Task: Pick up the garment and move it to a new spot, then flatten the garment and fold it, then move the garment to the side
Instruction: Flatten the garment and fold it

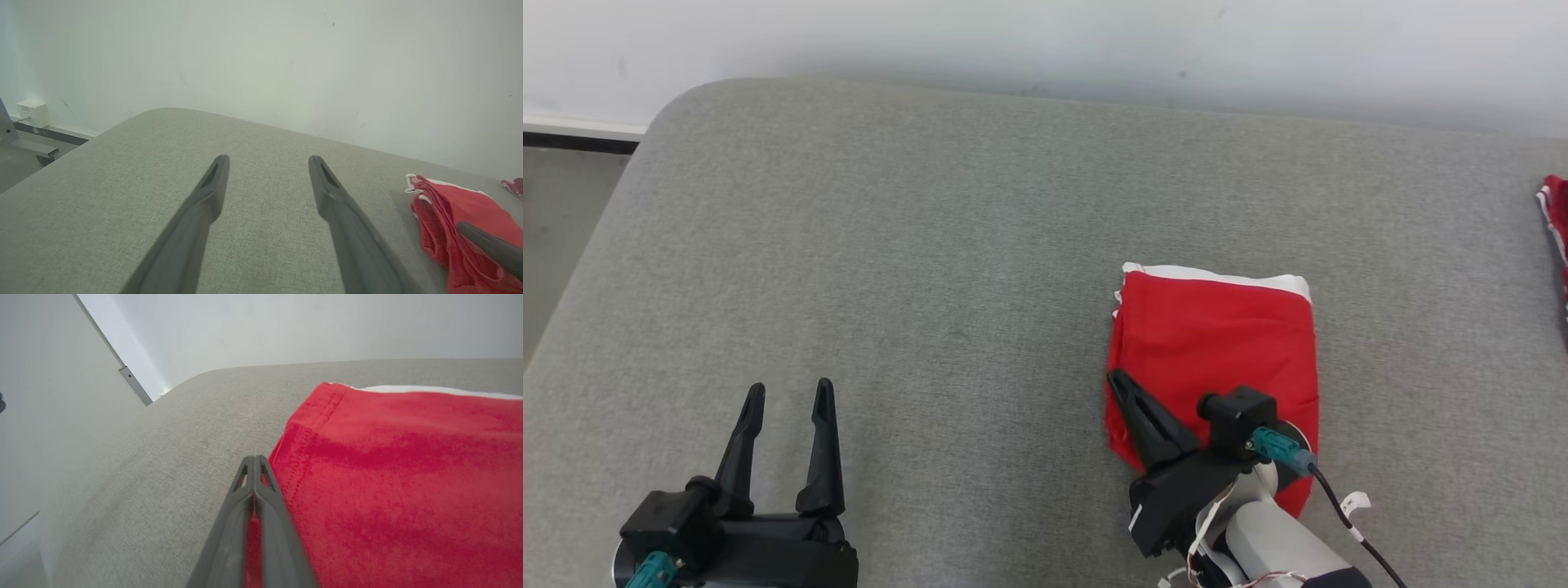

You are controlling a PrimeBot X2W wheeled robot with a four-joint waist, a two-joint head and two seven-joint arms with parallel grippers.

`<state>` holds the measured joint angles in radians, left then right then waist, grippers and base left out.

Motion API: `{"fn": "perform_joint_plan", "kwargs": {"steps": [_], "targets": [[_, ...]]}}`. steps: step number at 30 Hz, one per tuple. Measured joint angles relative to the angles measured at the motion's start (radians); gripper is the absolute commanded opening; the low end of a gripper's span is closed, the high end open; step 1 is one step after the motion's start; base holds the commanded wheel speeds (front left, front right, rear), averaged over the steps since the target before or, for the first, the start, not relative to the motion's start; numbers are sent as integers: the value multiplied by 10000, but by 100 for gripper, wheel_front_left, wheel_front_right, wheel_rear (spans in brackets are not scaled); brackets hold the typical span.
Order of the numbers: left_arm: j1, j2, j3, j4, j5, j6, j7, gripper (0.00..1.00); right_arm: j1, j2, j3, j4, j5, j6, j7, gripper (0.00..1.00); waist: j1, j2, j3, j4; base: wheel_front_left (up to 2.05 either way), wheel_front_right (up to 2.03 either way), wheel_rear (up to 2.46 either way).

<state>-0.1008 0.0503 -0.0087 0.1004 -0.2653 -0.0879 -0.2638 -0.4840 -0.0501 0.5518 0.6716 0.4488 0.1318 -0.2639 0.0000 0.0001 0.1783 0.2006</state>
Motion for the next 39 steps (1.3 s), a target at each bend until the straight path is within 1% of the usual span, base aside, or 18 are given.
{"fn": "perform_joint_plan", "kwargs": {"steps": [3, 6, 7, 14, 21, 25, 27, 28, 31, 33, 34, 35, 39], "targets": [[0, 2, 40, -4, 4, 12, 0, 100, 8, -2, -226, -447, -12, 0, 0, 0, 0, 0, -24, -164, 0, 0, 0], [4, 0, 125, -12, 96, 10, 0, 100, 141, -10, -711, -1016, -203, 0, 0, 0, 0, 0, -71, -385, 0, 0, 0], [4, 0, 125, -12, 96, 10, 0, 100, 141, -10, -711, -1016, -203, 0, 0, 0, 0, 0, -71, -385, 0, 0, 0], [6, -4, 370, -17, 514, -84, 0, 100, 972, -558, -2121, -2481, -846, 0, 0, 0, 0, 0, -231, -1049, 0, 0, 0], [72, 0, 761, -54, 917, -178, -2, 100, 1840, -909, -3469, -3540, -1315, 0, 2, 0, 0, -1, -423, -1816, 0, 0, 0], [227, -4, 848, -6, 1145, -201, 0, 100, 2483, -895, -4219, -4105, -1517, 0, 0, 0, 0, 0, -639, -2144, 0, 0, 0], [318, -4, 894, 52, 1158, -224, 0, 100, 2849, -871, -4410, -4341, -1649, 0, 0, 0, -1, 0, -793, -2236, 0, 0, 0], [347, -2, 918, 71, 1164, -226, 0, 100, 3026, -867, -4477, -4443, -1722, 0, 0, 4, -1, 0, -873, -2276, 0, 0, 0], [482, -2, 945, 153, 1271, -240, 0, 100, 3513, -842, -4610, -4740, -1950, 0, 0, 28, -1, -1, -1100, -2360, 0, 0, 0], [531, -2, 945, 180, 1400, -244, 0, 100, 3853, -773, -4746, -4844, -1971, 0, 0, 48, -1, -1, -1237, -2386, 0, 0, 0], [561, -4, 965, 184, 1427, -257, 0, 100, 4006, -744, -4786, -4892, -1983, 0, 0, 95, -1, -1, -1297, -2391, 0, 0, 0], [617, -2, 999, 184, 1444, -257, 0, 100, 4125, -713, -4834, -4930, -1990, 0, 0, 100, -1, -1, -1352, -2391, 0, 0, 0], [903, -2, 1066, 113, 1530, -253, 0, 100, 4460, -639, -4870, -4972, -2042, 0, 0, 100, -1, -1, -1523, -2370, 0, 0, 0]]}}
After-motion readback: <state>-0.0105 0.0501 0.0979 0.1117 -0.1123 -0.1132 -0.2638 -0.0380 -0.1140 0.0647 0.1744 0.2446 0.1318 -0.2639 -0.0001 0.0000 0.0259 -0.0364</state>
